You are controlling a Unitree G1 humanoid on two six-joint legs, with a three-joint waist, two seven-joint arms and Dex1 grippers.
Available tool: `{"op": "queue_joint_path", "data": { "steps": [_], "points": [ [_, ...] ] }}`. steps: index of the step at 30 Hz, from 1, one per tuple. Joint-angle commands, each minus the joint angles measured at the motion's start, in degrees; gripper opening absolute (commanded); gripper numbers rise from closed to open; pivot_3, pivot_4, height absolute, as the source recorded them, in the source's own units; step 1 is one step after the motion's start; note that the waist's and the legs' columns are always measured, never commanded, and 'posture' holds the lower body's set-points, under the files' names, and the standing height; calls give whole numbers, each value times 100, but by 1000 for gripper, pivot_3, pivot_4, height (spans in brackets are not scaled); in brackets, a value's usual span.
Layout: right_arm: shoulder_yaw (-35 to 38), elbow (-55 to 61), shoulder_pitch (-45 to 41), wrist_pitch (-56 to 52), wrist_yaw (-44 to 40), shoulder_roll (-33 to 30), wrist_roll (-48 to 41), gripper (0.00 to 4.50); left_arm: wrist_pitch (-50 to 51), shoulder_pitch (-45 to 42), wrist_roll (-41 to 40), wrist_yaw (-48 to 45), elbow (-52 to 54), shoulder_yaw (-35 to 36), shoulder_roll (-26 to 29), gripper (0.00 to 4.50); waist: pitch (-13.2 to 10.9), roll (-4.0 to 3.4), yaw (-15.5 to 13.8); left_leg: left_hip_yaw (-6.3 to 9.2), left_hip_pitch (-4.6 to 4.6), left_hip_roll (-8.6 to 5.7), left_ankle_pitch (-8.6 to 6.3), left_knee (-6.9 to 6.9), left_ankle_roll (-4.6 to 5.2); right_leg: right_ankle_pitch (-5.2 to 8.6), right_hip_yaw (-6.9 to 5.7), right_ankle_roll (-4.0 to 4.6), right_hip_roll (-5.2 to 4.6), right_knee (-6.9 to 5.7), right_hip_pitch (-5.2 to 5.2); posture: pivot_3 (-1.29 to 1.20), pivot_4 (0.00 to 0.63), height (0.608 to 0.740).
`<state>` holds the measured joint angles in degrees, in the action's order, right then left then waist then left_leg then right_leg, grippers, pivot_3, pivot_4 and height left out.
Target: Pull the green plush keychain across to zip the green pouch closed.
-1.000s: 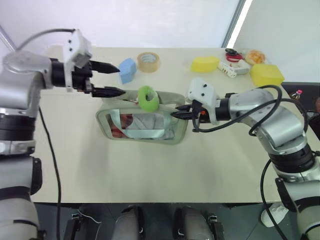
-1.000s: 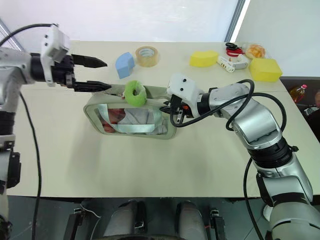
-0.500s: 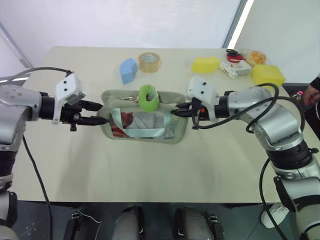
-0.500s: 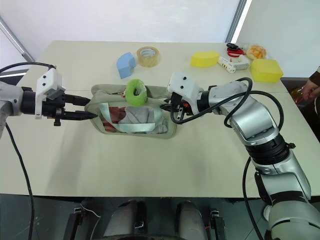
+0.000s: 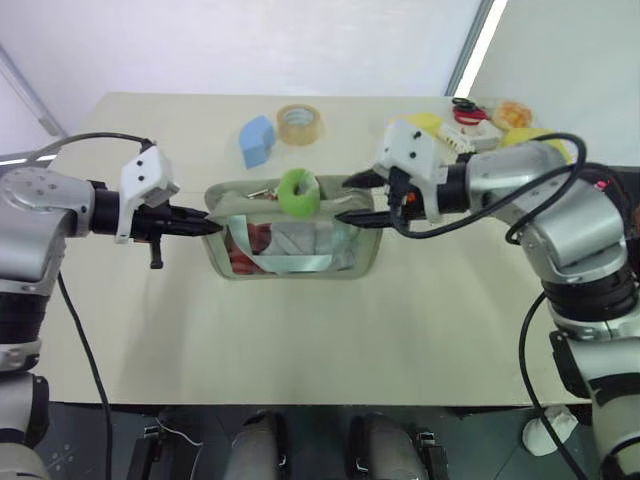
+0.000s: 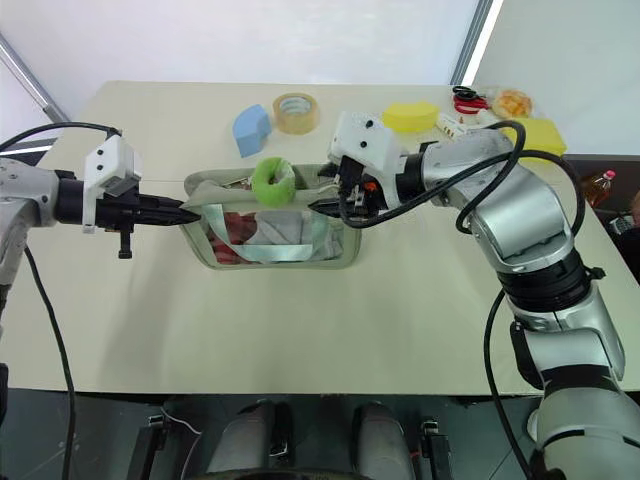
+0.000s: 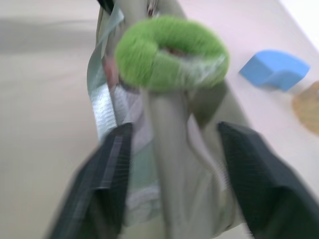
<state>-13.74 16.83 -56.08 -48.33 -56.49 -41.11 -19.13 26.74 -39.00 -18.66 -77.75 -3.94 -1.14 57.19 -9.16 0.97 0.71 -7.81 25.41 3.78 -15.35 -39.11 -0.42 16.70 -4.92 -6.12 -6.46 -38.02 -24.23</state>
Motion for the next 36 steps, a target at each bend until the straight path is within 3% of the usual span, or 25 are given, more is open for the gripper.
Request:
{"op": "queue_joint_path", "data": {
  "steps": [1, 11, 17, 20, 23, 24, 32, 36],
  "points": [
    [46, 323, -198, 268, 75, 179, 17, 2678, -39, -128, -1, -76, 69, -4, 39, 0, 0, 0, 0, 0, 1, 0, 0, 0, 0, 0, 0, 0, 0, 0, 0, 0, 150, 740],
    [-775, -81, -216, 1035, 335, 867, 759, 2678, -37, -248, 7, -112, 15, -28, -7, 0, 0, 0, 8, 0, 1, 0, 0, -1, 0, 0, 0, 0, 0, 0, 0, 0, 150, 740],
    [-929, -512, -228, 1439, 230, 883, 1146, 2678, 2, -288, 7, -104, 38, -8, -49, 0, 0, 0, 1, 0, 2, -1, 0, -1, 0, 0, 0, 0, 0, 1, 0, 0, 150, 740],
    [-672, -459, -284, 1260, 101, 859, 947, 1822, 11, -277, 11, -88, 45, 5, -54, 0, 0, 0, 2, 1, 2, -1, 0, -1, 0, 0, 0, 0, 0, 0, 0, 0, 150, 740],
    [-369, -336, -324, 955, 44, 867, 675, 295, -26, -251, 45, -72, 34, -8, -69, 0, 0, 0, -2, 0, 2, -1, 0, -1, 0, 0, 0, 0, 0, 0, 0, 0, 150, 740],
    [-246, -294, -331, 801, 48, 886, 544, 71, -34, -248, 54, -68, 28, -12, -77, 0, 0, 0, -1, 1, 2, -1, 0, -1, 0, 0, 0, 0, 0, 0, 0, 0, 150, 740],
    [1528, -353, -232, -1592, 318, 798, -1299, 71, -145, -325, 113, -81, -147, -87, -184, 0, 0, 0, -5, 1, 2, -1, 0, -1, 0, 0, -1, 0, 0, 0, 1, 0, 150, 740],
    [1702, -361, 7, -1778, 639, 718, -1429, 71, -220, -375, 126, -70, -233, -153, -220, 0, 1, 0, -4, 0, 2, -1, 0, -1, 0, 0, -1, 0, 0, 0, 1, 0, 150, 740]
  ]
}}
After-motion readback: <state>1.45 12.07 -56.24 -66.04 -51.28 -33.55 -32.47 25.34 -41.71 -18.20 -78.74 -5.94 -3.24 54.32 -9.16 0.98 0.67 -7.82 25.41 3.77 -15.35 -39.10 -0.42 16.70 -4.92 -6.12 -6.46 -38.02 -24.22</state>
